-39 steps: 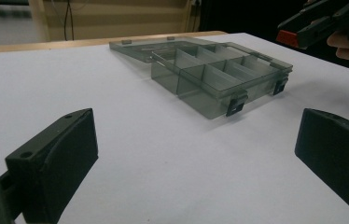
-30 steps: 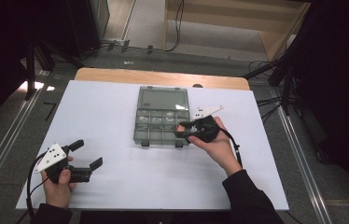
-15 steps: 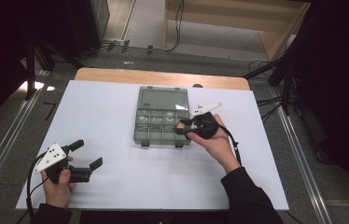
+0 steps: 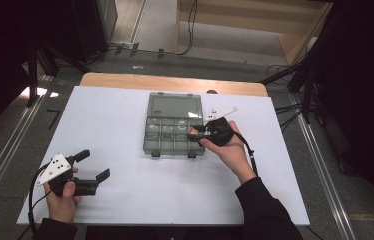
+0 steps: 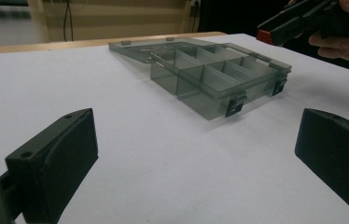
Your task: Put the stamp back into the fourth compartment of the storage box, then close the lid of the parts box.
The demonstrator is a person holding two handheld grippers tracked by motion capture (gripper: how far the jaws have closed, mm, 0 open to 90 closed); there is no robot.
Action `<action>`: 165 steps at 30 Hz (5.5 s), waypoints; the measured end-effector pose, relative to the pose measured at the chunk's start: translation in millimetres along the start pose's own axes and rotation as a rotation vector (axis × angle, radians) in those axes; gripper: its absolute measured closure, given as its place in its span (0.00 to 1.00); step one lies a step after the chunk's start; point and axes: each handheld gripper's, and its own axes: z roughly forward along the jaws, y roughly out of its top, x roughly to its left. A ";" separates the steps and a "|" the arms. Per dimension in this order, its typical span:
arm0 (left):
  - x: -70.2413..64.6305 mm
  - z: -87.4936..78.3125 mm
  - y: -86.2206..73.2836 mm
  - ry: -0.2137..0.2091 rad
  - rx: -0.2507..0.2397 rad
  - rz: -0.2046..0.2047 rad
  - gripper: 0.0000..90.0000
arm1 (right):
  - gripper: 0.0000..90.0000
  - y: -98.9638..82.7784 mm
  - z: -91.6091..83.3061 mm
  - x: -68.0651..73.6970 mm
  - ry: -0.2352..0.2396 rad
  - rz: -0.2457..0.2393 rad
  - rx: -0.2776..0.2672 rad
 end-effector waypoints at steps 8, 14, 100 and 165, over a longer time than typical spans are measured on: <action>0.0 0.0 0.0 -0.001 -0.001 -0.001 0.00 | 0.57 1.2 2.9 -5.4 -0.012 0.021 -0.001; 0.0 -0.1 0.0 -0.002 -0.002 -0.001 0.00 | 0.57 1.4 5.2 -8.6 -0.027 0.044 0.003; -14.6 31.7 20.6 -0.067 0.041 0.010 0.00 | 0.00 -27.8 -11.2 -20.8 -0.093 0.189 -0.182; 0.4 137.0 63.3 -0.160 0.078 -0.014 0.00 | 0.00 -35.4 -13.0 -30.1 -0.094 0.253 -0.253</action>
